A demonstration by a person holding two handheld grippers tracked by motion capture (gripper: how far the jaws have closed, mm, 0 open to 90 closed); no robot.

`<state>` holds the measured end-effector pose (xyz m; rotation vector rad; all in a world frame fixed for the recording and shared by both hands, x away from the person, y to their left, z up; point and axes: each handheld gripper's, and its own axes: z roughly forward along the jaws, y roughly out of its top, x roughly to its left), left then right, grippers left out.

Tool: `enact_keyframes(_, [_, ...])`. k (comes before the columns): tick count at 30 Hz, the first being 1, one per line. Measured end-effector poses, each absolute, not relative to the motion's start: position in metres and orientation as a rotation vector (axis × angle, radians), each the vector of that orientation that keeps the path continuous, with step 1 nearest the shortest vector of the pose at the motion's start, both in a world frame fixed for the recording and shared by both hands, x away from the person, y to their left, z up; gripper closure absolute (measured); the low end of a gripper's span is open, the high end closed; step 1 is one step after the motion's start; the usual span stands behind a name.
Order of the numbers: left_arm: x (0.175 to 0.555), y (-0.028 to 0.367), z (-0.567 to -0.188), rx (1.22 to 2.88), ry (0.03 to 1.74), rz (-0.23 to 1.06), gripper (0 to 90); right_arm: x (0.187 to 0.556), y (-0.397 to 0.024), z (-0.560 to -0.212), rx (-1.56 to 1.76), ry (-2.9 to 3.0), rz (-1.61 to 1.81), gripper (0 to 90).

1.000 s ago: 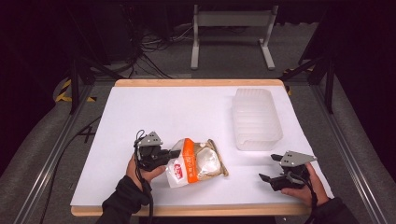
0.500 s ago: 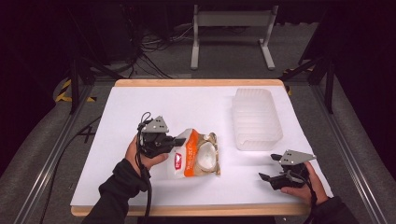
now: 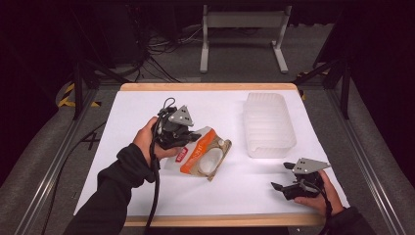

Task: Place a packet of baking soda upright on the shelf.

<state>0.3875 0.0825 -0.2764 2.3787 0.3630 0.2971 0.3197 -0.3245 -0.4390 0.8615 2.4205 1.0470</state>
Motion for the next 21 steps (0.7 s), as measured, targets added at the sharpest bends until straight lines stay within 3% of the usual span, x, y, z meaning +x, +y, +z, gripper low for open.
enact_keyframes(21, [0.403,0.039,-0.239,2.406,0.182,0.381,89.8,0.302,-0.339,-0.442,0.917,2.399,1.013,15.6])
